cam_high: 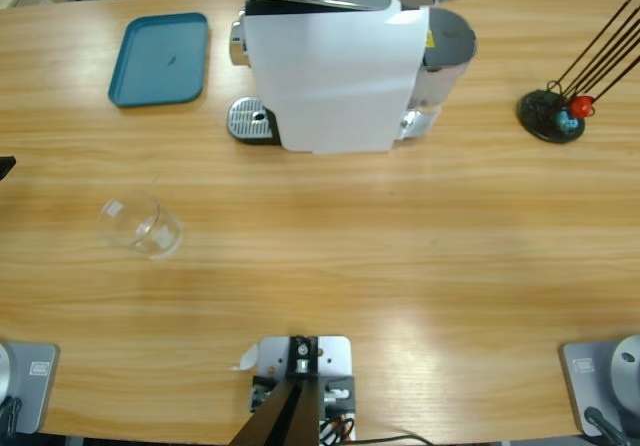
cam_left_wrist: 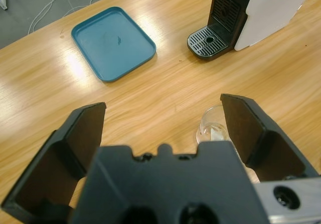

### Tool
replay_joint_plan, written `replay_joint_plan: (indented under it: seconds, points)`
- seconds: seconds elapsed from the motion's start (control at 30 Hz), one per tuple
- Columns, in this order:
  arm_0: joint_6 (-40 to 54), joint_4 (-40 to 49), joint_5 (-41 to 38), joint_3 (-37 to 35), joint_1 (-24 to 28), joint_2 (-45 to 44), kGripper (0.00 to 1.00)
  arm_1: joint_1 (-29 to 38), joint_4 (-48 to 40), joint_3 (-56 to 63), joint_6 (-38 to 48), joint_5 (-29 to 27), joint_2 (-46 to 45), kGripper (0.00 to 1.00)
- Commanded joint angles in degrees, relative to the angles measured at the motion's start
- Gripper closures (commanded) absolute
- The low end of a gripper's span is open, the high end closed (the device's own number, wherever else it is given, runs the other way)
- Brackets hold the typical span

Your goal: Pour coffee

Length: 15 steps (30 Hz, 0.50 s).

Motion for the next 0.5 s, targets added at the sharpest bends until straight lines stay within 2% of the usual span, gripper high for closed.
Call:
replay_joint_plan:
  seconds: [0.03,0.3,0.5]
  points:
    - [0.38,1.96,-0.5,-0.96,0.28,0.79,0.001,-2.07,2.2,10.53,0.64,3.09,11.22,1.0]
    - [-1.43,4.68,-0.17,-4.97,0.28,4.85,0.0,-2.74,3.87,11.67,0.9,4.81,11.87,1.0]
    - [-1.52,4.82,-0.24,-3.58,0.28,3.45,0.0,-0.1,3.8,12.71,0.82,4.9,11.54,1.0]
